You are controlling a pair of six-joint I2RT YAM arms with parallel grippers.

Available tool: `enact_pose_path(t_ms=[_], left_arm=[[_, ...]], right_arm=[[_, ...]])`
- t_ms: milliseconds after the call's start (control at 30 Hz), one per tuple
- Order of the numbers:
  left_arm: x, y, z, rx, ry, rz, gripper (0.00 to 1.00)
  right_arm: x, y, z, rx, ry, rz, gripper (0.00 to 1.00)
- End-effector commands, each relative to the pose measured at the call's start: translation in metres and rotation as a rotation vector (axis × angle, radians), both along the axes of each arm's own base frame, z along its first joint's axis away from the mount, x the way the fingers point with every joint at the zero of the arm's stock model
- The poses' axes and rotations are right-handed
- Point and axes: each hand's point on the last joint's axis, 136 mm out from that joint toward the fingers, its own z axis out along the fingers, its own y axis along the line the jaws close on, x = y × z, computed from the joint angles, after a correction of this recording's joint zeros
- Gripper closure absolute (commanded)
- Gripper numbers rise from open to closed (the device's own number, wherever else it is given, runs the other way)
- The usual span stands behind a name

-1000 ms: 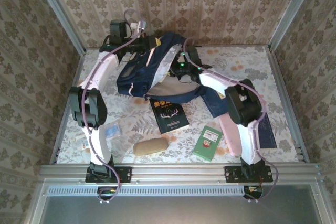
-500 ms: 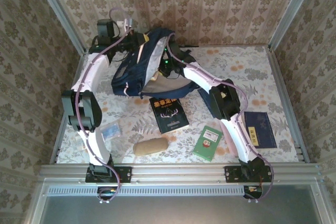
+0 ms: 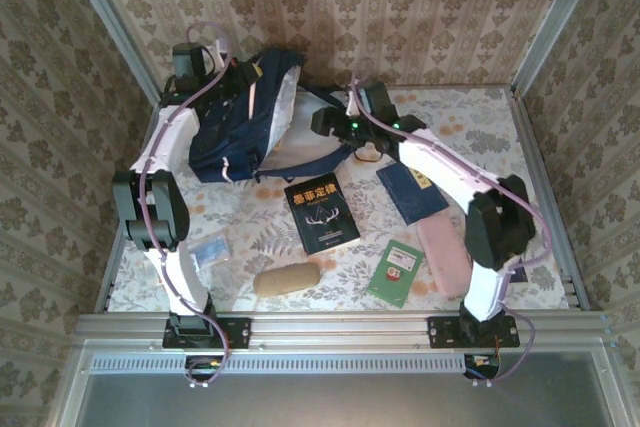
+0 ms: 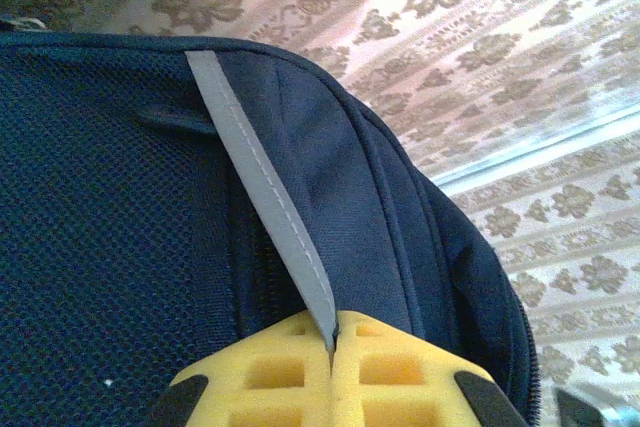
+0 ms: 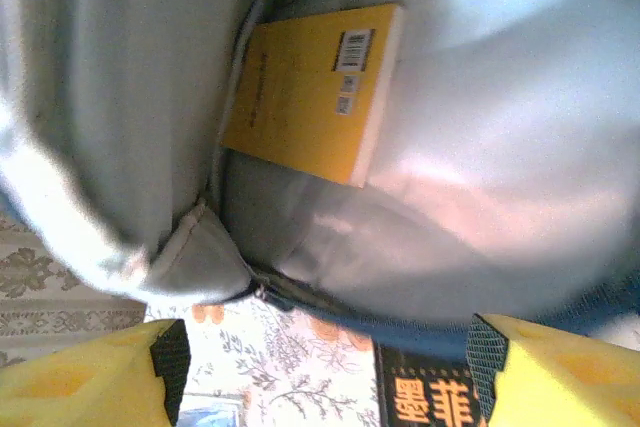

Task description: Pack books, pencil case, and school supplies into a backpack

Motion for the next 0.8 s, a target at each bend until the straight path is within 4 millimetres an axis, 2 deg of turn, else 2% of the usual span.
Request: enact_pose_path(t_ms=[0, 133, 267, 367, 433, 567, 667, 700, 767], left_arm=[[0.015, 0.008, 0.023, 0.016, -0.117, 0.052, 1.0], [0.016, -0.006, -0.005, 0.052, -0.04, 0.018, 0.98], [0.005, -0.02, -0.017, 0.058, 0.012, -0.012, 0.7], [-0.01, -0.024, -0.013, 0.078, 0.017, -0.003, 0.58], [-0.03, -0.028, -0.007, 0.072, 0.018, -0.006, 0.54], [-0.083, -0.039, -0.02, 0.113, 0.077, 0.001, 0.5], [-0.132, -0.042, -0.056, 0.213, 0.185, 0.037, 0.48], [-0.15, -0.044, -0.074, 0.233, 0.228, 0.044, 0.48], [-0.18, -0.051, -0.097, 0.225, 0.267, 0.027, 0.47]], right_arm=[[-0.023, -0.022, -0.004, -0.073, -0.042, -0.025, 0.24], [-0.056, -0.047, -0.022, -0.124, -0.037, -0.053, 0.23], [-0.087, -0.053, -0.049, -0.125, 0.021, -0.02, 0.22], [-0.108, -0.052, -0.072, -0.151, 0.084, 0.021, 0.22], [-0.118, -0.051, -0.083, -0.168, 0.098, 0.039, 0.22], [-0.129, -0.055, -0.097, -0.194, 0.119, 0.05, 0.21], [-0.132, -0.055, -0.108, -0.191, 0.15, 0.049, 0.2], [-0.133, -0.055, -0.112, -0.195, 0.165, 0.046, 0.2], [-0.133, -0.055, -0.119, -0.207, 0.174, 0.051, 0.2]])
